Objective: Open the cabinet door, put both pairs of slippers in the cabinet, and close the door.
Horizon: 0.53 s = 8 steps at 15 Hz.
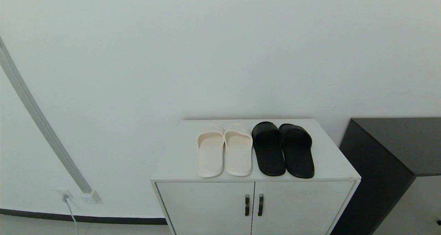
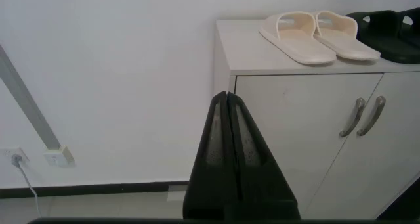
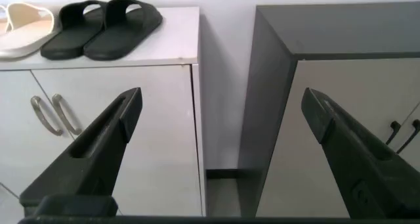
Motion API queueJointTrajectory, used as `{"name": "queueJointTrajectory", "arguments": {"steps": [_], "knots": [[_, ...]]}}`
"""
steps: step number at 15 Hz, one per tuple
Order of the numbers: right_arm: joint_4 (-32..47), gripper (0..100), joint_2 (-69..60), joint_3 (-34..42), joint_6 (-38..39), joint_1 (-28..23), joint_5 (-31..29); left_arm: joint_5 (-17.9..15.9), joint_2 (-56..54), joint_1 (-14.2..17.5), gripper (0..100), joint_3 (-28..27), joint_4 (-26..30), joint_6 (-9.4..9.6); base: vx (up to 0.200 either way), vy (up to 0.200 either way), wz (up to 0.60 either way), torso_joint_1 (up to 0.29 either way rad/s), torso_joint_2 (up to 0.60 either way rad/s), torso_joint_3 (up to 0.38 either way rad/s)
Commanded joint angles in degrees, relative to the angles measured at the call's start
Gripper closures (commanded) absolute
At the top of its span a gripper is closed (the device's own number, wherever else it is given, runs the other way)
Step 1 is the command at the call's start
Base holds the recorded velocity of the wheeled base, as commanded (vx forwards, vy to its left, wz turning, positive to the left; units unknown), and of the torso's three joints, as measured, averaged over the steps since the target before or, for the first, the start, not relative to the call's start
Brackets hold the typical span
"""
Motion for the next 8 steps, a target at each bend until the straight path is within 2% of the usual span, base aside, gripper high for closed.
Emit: {"name": "queueJointTrajectory", "arguments": {"steps": [1,2,3,4,5,7,8], "knots": [[-0.1,0,2.2,-0.1,-0.5,0.3,0.3,0.0,0.1,0.0,100,0.0,0.0,-0.02,0.0,0.0,0.0,0.0,0.0,0.0],[-0.9,0,5.3,-4.5,1.2,-0.1,-0.1,0.0,0.1,0.0,100,0.0,0.0,-0.02,0.0,0.0,0.0,0.0,0.0,0.0],[0.9,0,11.6,-15.4,7.5,0.1,0.1,0.0,0.1,0.0,100,0.0,0.0,-0.02,0.0,0.0,0.0,0.0,0.0,0.0],[4.0,0,16.8,-17.8,7.3,0.0,0.7,0.0,0.1,0.0,100,0.0,0.0,-0.02,0.0,0.0,0.0,0.0,0.0,0.0],[4.6,0,21.0,-16.0,2.6,0.2,1.9,0.0,0.1,0.0,100,0.0,0.0,-0.02,0.0,0.0,0.0,0.0,0.0,0.0],[0.0,0,26.9,-11.6,2.0,0.6,4.5,0.0,0.1,0.0,100,0.0,0.0,-0.02,0.0,0.0,0.0,0.0,0.0,0.0],[-5.2,0,33.3,-10.0,2.1,1.5,5.7,0.0,0.1,0.0,100,0.0,0.0,-0.02,0.0,0.0,0.0,0.0,0.0,0.0]]}}
